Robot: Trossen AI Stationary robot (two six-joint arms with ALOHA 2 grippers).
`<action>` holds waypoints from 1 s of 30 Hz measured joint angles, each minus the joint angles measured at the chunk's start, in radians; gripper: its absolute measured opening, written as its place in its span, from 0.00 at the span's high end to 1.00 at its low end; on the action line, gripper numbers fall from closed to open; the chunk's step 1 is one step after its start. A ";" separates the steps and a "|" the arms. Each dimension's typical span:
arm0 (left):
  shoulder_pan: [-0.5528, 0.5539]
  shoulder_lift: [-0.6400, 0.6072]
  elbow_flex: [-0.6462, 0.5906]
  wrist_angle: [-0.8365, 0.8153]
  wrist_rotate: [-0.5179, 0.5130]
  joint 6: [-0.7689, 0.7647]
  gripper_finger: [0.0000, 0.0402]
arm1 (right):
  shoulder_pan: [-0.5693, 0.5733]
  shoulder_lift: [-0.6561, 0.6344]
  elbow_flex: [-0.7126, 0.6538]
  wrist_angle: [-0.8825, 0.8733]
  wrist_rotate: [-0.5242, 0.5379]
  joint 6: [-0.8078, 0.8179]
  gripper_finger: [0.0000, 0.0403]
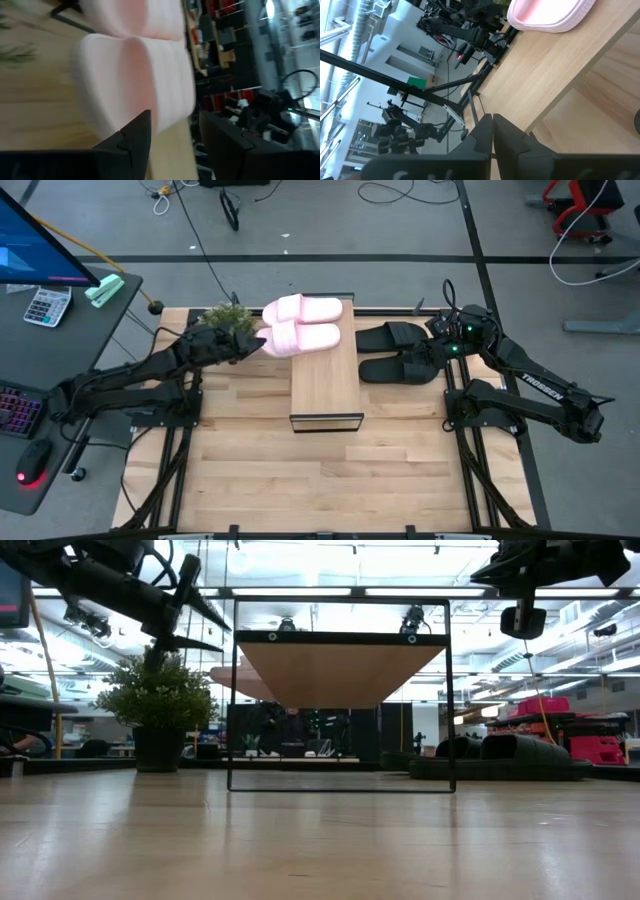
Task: Pick and place slides into the shelf
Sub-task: Put the top black slipper on the shelf
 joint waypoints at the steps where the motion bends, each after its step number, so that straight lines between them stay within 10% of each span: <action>1: 0.001 -0.015 0.000 -0.033 -0.001 0.001 0.57 | 0.000 0.000 0.000 0.000 0.000 0.002 0.95; 30: -0.175 -0.154 0.061 -0.177 -0.104 0.053 0.98 | -0.018 0.000 0.000 0.000 0.019 -0.014 0.95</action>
